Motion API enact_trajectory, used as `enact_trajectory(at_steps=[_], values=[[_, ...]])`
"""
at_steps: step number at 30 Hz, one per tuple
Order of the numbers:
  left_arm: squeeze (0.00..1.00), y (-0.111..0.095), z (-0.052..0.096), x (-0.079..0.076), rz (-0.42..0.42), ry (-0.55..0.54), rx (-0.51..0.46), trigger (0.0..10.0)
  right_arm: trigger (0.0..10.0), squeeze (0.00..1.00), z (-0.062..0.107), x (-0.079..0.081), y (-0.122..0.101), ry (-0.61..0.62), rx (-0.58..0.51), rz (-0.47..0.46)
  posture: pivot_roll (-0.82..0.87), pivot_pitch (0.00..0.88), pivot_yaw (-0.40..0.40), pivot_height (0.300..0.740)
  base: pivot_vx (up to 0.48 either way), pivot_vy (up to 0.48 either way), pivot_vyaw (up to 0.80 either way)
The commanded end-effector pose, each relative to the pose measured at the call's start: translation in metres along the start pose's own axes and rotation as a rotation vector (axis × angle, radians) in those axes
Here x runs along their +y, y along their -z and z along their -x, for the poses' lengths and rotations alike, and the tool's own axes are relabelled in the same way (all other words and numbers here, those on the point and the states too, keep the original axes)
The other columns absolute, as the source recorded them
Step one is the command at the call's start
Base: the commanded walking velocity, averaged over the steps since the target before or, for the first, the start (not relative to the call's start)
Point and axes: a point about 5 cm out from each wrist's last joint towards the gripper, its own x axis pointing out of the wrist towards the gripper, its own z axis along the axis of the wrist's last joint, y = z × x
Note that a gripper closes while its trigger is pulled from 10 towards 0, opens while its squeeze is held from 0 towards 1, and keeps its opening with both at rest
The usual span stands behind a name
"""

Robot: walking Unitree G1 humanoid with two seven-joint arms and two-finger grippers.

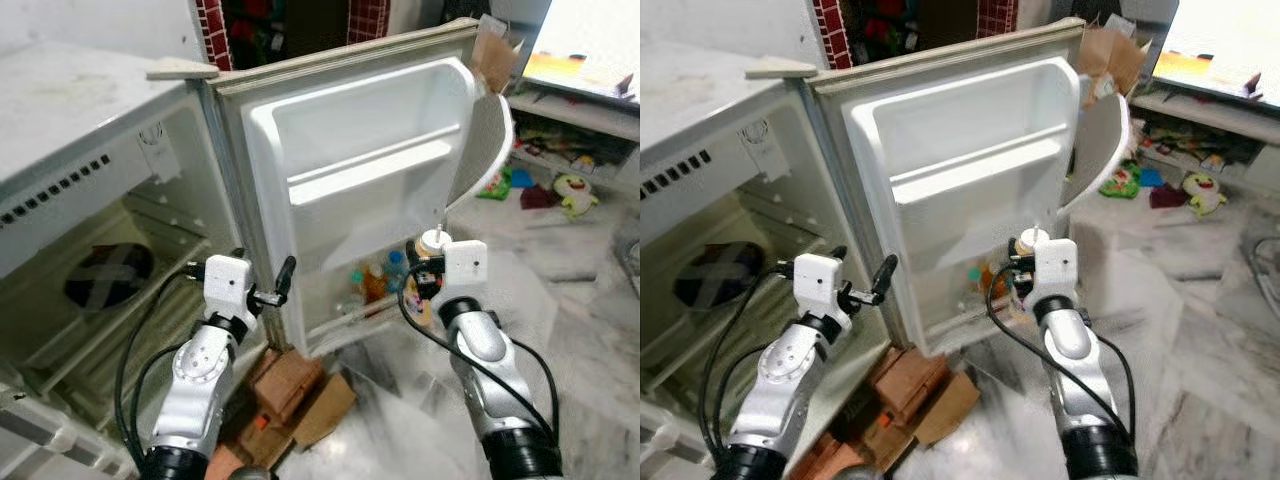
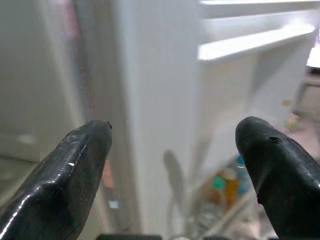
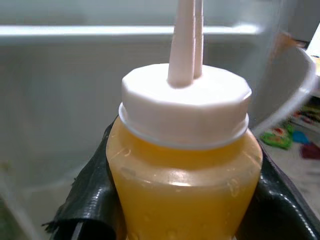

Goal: Restocking fridge

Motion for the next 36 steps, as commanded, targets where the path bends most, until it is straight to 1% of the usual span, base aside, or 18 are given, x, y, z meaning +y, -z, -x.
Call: enact_trajectory(at_steps=[1, 7, 15, 22, 26, 31, 36], values=[[0.00, -0.003, 0.000, 0.008, -0.006, -0.034, -0.004, 10.0, 10.0, 0.00, -0.005, 0.008, -0.011, -0.034, -0.042, -0.005, 0.05, 0.004, 0.005, 0.740, 0.281, 0.000, 0.47], [0.00, -0.002, 0.000, 0.008, -0.010, -0.053, 0.001, 10.0, 10.0, 0.00, -0.005, 0.009, -0.011, -0.050, -0.038, -0.007, 0.05, 0.005, 0.005, 0.740, 0.040, 0.000, 0.00], [0.00, 0.001, 0.002, 0.008, -0.008, -0.066, 0.011, 10.0, 10.0, 0.00, -0.004, 0.011, -0.010, -0.061, -0.038, -0.013, 0.05, 0.009, 0.004, 0.740, 0.000, 0.000, 0.68], [0.00, 0.001, 0.002, 0.008, -0.008, -0.070, 0.014, 10.0, 10.0, 0.00, -0.004, 0.007, -0.008, -0.029, -0.026, -0.023, 0.05, 0.012, 0.007, 0.740, 0.000, 0.000, 0.00], [0.00, 0.001, 0.002, 0.008, -0.004, -0.070, 0.017, 10.0, 10.0, 0.00, -0.003, 0.003, -0.004, -0.001, 0.003, -0.023, 0.05, 0.016, 0.009, 0.740, 0.000, 0.000, 0.00], [0.00, 0.002, 0.003, 0.007, -0.001, -0.068, 0.024, 10.0, 10.0, 0.00, -0.001, 0.005, -0.001, -0.014, 0.018, -0.031, 0.05, 0.018, 0.011, 0.740, 0.000, 0.000, 0.00], [0.00, 0.002, 0.002, 0.005, 0.000, -0.066, 0.027, 10.0, 10.0, 0.00, -0.001, 0.006, -0.001, -0.017, 0.021, -0.036, 0.05, 0.018, 0.010, 0.712, 0.000, 0.000, 0.00]])
